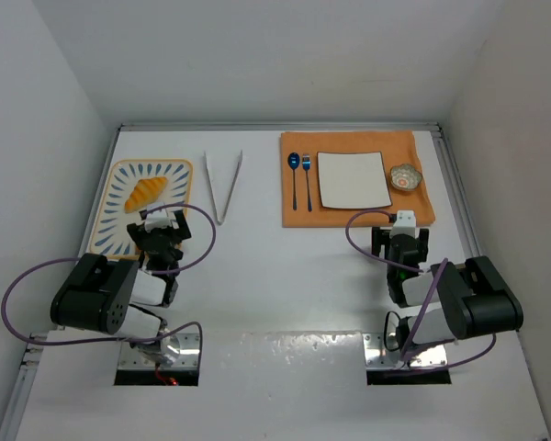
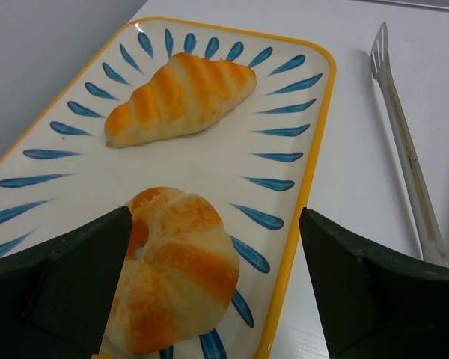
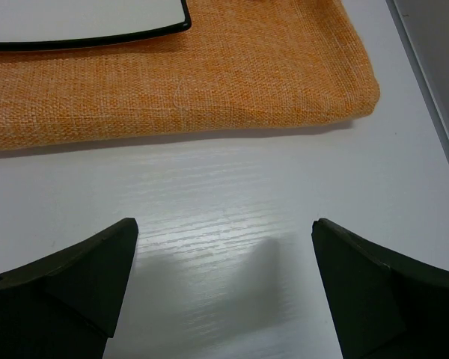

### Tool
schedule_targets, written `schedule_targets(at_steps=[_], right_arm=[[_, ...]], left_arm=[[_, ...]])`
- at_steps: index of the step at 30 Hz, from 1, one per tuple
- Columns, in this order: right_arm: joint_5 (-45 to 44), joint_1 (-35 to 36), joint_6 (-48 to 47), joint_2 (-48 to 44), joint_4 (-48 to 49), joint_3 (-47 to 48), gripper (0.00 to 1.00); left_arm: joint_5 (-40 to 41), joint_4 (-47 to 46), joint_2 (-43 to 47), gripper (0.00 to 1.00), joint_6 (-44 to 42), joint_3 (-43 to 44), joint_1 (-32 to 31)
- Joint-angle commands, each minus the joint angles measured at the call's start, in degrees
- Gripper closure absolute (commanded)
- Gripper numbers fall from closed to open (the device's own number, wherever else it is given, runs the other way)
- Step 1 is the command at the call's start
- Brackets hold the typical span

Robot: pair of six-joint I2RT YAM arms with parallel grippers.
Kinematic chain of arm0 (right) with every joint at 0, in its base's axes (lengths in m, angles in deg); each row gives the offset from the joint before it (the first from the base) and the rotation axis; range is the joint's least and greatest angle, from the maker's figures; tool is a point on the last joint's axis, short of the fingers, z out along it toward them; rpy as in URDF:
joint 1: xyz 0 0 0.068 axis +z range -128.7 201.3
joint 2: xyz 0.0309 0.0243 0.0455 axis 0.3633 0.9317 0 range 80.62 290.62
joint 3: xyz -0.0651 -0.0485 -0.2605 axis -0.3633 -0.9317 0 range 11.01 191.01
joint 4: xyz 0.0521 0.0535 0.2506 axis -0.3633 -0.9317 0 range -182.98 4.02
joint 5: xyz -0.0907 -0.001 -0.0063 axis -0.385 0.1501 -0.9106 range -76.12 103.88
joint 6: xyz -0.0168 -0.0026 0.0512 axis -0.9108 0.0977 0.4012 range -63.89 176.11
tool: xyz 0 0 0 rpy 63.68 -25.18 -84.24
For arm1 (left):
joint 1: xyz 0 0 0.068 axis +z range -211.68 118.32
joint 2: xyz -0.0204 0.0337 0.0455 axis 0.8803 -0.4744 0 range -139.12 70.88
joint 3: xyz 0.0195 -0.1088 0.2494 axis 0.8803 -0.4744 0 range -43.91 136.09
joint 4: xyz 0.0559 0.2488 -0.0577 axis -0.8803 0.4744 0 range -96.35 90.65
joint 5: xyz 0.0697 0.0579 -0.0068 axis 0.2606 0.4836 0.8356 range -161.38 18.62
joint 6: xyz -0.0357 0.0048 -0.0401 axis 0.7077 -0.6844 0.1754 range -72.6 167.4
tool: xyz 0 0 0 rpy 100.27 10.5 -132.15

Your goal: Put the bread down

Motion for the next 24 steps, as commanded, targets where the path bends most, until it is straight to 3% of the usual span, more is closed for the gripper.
schedule_targets(at_steps=[1, 3, 4, 6, 7, 8, 10, 11, 13, 14, 16, 17, 18, 19, 20, 21, 24], right_arm=[[-0.8, 0.3, 0.6, -1.8, 2.5, -5.2, 0.0], [0.2, 1.1, -2.0, -3.5, 4.3, -6.6, 0.0], [-1.3, 2.9, -2.9, -4.4, 5.4, -7.2, 0.0], [-7.4, 6.4, -7.6, -10.5, 2.1, -6.9, 0.0], [-8.3, 7.4, -9.6, -16.3, -2.9, -6.6, 0.0], [-6.3, 10.0, -16.8, -19.4, -10.1, -3.7, 0.0], [0.6, 11.8, -21.2, -32.3, -26.6, 0.5, 0.0], [2.5, 11.9, -27.1, -36.3, -37.5, 9.3, 0.0], [0.2, 12.2, -29.9, -38.1, -48.4, 18.0, 0.0], [-1.6, 12.4, -29.4, -37.7, -52.3, 23.6, 0.0], [-10.2, 11.3, -19.1, -34.4, -55.2, 32.7, 0.0], [-6.5, 8.2, -17.2, -33.1, -65.5, 36.5, 0.0], [-1.2, 4.1, -16.0, -31.7, -75.1, 47.9, 0.0], [13.4, 2.6, -12.8, -28.2, -78.4, 51.0, 0.0], [14.6, 1.6, -11.2, -24.7, -84.1, 57.7, 0.0], [13.9, 1.7, -7.7, -22.9, -85.6, 59.6, 0.0], [13.0, 1.6, -1.7, -16.7, -88.0, 62.2, 0.0]], left_arm=[[-0.2, -1.9, 1.1, 0.0, 0.9, 1.0, -0.2], [-1.0, -1.9, 1.1, 0.0, -0.9, 1.0, -0.7], [-7.9, -2.8, 1.1, 0.0, -3.3, 1.9, -0.7], [-12.0, 11.1, 9.0, 0.0, -7.0, 7.2, -0.7], [-20.3, 21.3, 12.0, 0.0, -10.6, 11.6, -0.7], [-24.8, 38.3, 13.8, 0.0, -14.0, 21.5, -0.7], [-24.5, 50.5, 15.4, 0.0, -14.9, 30.7, -1.3], [-23.8, 58.4, 16.2, 0.0, -15.6, 38.3, -2.1], [-23.8, 62.5, 16.2, 0.0, -22.6, 44.3, -5.6], [-20.3, 63.5, 16.2, 0.0, -23.5, 46.8, -6.9], [-14.0, 66.3, 13.4, 0.0, -19.8, 55.4, -10.0], [-14.3, 70.5, 11.4, 0.0, -18.1, 59.7, -10.0], [-16.1, 80.1, 7.0, 0.0, -15.8, 67.2, -10.0], [-18.8, 85.2, 4.6, 0.0, -9.3, 70.6, -9.2], [-27.7, 95.1, 1.8, 0.0, -6.5, 74.0, -8.2], [-30.9, 99.5, -4.5, 0.0, -1.3, 79.7, -6.5], [-36.4, 111.5, -14.4, 0.0, 2.4, 88.9, -5.3]])
